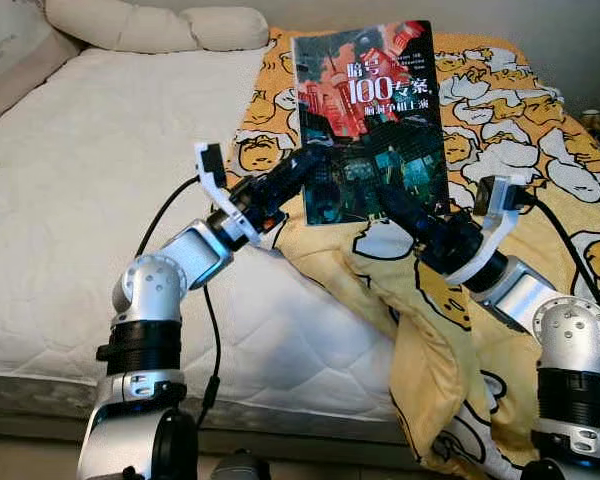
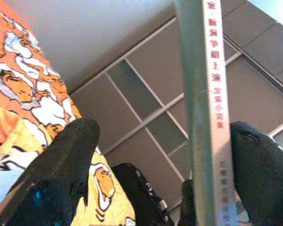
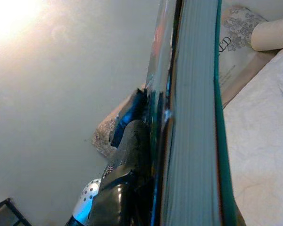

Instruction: Clean up the room

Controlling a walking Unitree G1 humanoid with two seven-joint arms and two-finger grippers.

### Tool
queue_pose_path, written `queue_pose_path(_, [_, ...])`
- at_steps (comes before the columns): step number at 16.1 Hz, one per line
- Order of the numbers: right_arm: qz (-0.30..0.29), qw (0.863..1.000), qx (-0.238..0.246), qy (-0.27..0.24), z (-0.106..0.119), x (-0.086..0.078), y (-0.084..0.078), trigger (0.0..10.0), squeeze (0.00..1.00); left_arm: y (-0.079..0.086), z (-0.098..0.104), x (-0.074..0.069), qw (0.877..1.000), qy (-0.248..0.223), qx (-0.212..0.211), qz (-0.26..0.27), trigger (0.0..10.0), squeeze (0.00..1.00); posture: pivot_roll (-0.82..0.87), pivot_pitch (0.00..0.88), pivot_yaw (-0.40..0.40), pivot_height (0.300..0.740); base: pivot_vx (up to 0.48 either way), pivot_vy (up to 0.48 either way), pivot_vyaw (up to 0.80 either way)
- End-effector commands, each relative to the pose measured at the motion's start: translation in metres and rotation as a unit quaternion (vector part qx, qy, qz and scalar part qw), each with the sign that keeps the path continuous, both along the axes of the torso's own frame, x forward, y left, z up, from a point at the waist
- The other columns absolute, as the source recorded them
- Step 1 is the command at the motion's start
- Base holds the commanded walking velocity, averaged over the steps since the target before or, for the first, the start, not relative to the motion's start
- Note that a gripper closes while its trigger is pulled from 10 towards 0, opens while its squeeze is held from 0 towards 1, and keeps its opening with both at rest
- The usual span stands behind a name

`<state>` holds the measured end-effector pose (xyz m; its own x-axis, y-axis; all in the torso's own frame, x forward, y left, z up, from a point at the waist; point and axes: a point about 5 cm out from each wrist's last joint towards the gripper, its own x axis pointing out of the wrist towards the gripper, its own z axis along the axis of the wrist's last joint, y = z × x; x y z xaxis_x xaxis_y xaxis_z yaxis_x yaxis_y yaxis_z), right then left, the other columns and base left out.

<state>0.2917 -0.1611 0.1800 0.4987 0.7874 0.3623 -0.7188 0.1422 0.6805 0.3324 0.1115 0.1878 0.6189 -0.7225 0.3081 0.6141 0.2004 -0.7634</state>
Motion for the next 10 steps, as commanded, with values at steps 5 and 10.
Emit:
queue_pose_path(5, [0.029,0.999,-0.011,-0.008,0.0028,-0.0035,0.0119,0.0,0.00,-0.0069,0.0026,-0.0034,0.999,-0.032,0.004,-0.012,0.0,0.00,-0.01,0.000,-0.014,0.740,0.000,0.000,0.00])
queue_pose_path(10, [0.017,1.000,-0.023,-0.006,0.0020,-0.0003,0.0122,0.0,0.00,-0.0041,0.0013,-0.0014,0.999,-0.033,0.005,0.002,0.0,0.00,-0.01,0.000,-0.012,0.740,0.000,0.000,0.00])
